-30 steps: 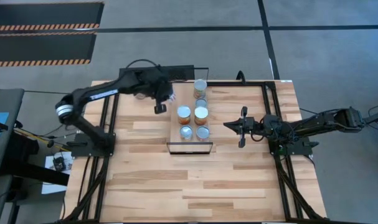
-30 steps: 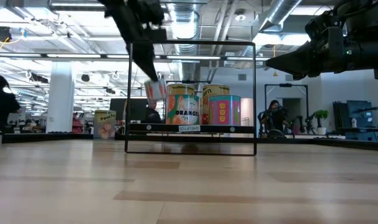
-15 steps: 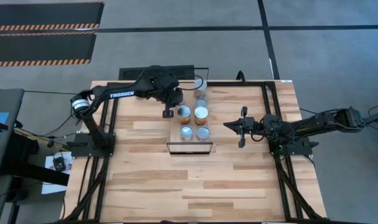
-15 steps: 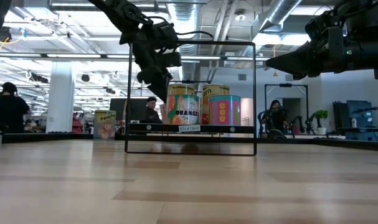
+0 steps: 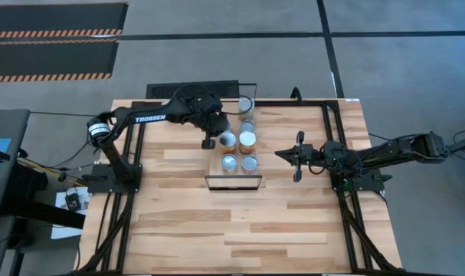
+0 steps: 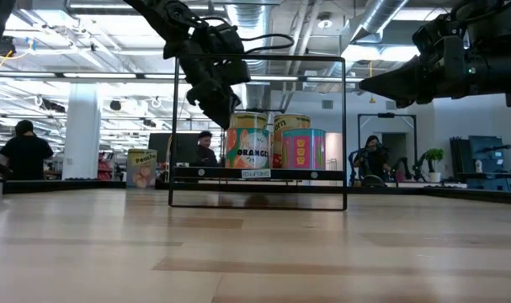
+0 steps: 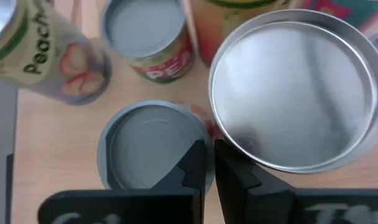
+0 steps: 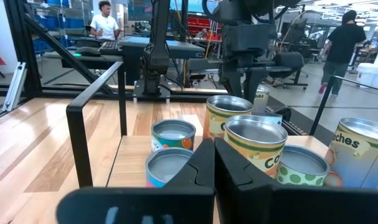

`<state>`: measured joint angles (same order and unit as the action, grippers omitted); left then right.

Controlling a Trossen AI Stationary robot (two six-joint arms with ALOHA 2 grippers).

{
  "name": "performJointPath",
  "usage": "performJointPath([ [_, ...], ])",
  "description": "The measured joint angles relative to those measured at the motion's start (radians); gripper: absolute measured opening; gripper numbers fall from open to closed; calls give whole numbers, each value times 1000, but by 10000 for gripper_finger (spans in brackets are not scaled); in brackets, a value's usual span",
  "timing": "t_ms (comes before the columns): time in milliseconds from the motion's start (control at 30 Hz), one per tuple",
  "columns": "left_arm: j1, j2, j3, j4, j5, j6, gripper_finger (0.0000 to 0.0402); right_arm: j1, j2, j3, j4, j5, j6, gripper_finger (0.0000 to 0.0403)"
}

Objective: Pick and place cans onto a shelf
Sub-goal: Put the canned carrots on the shelf, then put the canned peaches on the shelf

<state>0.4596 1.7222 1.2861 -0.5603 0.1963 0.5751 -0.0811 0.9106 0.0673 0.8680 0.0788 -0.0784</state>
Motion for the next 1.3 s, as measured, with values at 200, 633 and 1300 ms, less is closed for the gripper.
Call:
performJointPath([
  [200,-12,0,0,-1,1,-1,10,0,0,0,0,0,0,12],
  [633,-13,0,0,-1,-30,-7,34,0,0,0,0,0,1,12],
  [1300,27,-132,-39,-69,-101,-37,7,0,0,0,0,0,0,12],
])
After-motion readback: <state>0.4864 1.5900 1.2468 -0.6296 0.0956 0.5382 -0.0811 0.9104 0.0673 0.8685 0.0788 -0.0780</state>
